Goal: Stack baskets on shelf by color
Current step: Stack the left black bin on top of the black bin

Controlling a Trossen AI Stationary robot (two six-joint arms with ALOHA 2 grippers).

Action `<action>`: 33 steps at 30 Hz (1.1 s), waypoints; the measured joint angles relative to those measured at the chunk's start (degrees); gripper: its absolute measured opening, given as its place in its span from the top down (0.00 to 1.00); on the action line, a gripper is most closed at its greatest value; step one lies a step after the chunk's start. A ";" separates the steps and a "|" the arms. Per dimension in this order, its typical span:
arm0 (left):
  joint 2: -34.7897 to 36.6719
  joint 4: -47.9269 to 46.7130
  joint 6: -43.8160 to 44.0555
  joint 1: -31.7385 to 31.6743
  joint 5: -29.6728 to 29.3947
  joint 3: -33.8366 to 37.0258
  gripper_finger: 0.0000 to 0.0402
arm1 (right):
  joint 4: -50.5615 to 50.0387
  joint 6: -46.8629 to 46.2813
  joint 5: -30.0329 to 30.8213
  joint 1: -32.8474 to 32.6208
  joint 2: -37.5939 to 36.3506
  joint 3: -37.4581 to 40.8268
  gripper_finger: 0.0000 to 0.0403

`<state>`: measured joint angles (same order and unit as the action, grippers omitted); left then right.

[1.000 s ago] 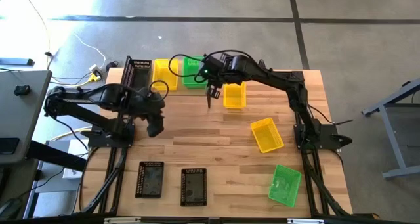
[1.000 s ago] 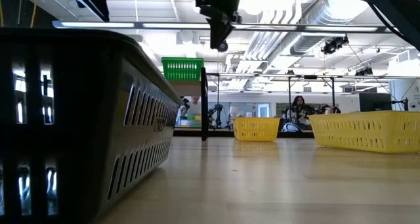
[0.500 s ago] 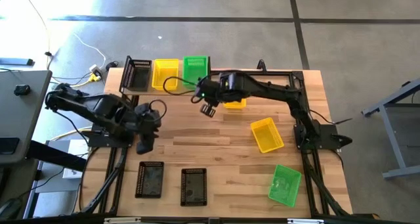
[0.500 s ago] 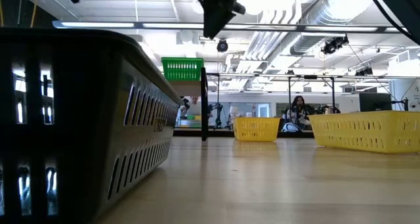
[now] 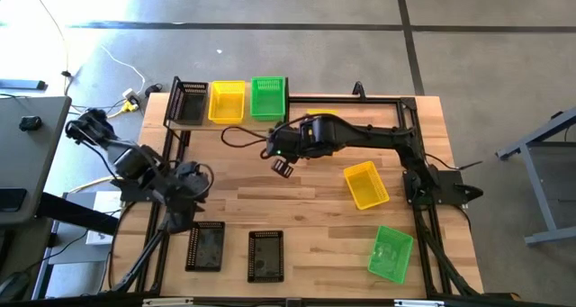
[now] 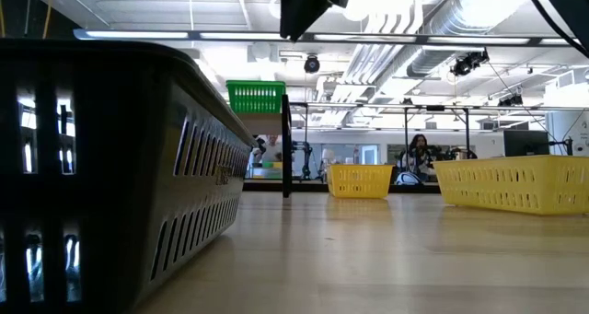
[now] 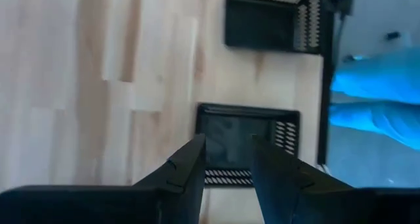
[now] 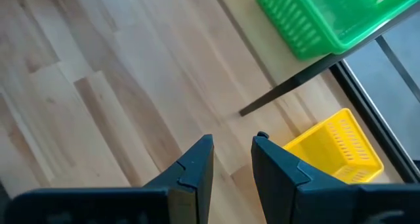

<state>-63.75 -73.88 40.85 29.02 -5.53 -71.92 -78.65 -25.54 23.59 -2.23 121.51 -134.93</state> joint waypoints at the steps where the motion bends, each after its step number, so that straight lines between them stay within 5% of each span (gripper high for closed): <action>1: 0.00 0.15 0.81 0.97 0.44 0.00 0.73 | 0.00 0.00 0.00 -0.20 0.00 0.00 0.78; 16: -7.30 2.62 8.05 16.09 -1.71 -0.04 0.65 | -7.97 5.37 -2.63 -0.84 0.00 0.00 0.78; 33: -21.88 10.25 11.00 23.43 -3.03 -0.03 0.67 | -9.40 12.49 -2.36 -0.77 0.00 0.00 0.78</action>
<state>-85.62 -63.63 51.85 52.46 -8.56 -71.95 -88.05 -13.05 21.23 -3.01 121.51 -134.93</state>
